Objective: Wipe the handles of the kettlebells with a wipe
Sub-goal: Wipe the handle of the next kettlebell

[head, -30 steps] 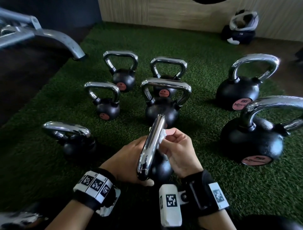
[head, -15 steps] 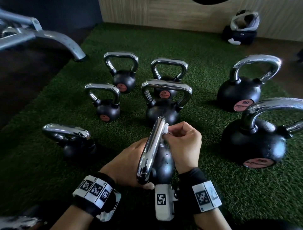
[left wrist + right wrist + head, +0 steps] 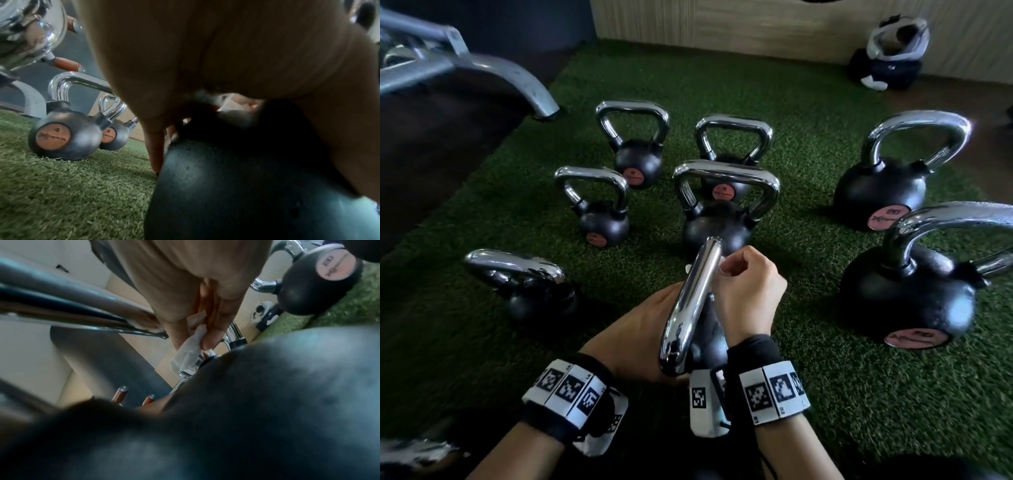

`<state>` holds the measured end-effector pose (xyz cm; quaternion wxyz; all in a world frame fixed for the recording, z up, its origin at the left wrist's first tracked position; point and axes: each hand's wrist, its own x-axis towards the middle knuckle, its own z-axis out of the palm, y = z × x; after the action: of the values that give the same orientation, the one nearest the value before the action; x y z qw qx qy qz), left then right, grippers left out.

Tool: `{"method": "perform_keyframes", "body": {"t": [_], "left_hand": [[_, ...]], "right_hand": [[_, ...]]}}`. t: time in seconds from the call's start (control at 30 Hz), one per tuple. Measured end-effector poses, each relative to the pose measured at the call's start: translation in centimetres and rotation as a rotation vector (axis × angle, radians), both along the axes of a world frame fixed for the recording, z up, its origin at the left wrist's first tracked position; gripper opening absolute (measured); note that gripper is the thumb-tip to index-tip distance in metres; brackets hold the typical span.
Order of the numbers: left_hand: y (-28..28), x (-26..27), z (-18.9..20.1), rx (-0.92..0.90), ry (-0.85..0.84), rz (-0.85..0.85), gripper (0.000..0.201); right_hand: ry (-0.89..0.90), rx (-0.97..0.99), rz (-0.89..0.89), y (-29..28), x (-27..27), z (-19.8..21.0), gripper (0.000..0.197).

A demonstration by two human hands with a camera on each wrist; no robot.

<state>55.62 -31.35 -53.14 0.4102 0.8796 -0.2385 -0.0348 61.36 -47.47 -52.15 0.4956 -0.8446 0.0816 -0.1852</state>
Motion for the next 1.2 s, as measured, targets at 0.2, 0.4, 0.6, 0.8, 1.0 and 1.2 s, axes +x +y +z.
{"method": "perform_keyframes", "body": {"t": [0.2,0.4,0.6,0.8,1.0,1.2], "left_hand": [[-0.1,0.9,2.1,0.397,0.271,-0.046,0.092],[1.5,5.0,3.5,0.497,0.168,0.016,0.073],[-1.5,10.0,7.8,0.401,0.067,-0.178,0.091],[-1.7,11.3,6.5,0.262,0.098,-0.183,0.028],[-1.8,10.9,4.5,0.172,0.059,-0.016,0.018],[-0.7,9.7,3.8,0.13,-0.029,0.101,0.015]], "right_hand": [[0.091,-0.032,0.182,-1.5,-1.7,0.1,0.027],[0.353,0.191,0.526,-4.4,-5.9,1.7,0.02],[0.49,0.508,0.853,-4.9,-6.5,4.5,0.022],[0.49,0.126,0.74,-2.9,-6.4,5.9,0.057],[0.584,0.033,0.644,-1.6,-6.8,6.7,0.047],[0.51,-0.063,0.585,-1.8,-7.3,7.1,0.043]]}}
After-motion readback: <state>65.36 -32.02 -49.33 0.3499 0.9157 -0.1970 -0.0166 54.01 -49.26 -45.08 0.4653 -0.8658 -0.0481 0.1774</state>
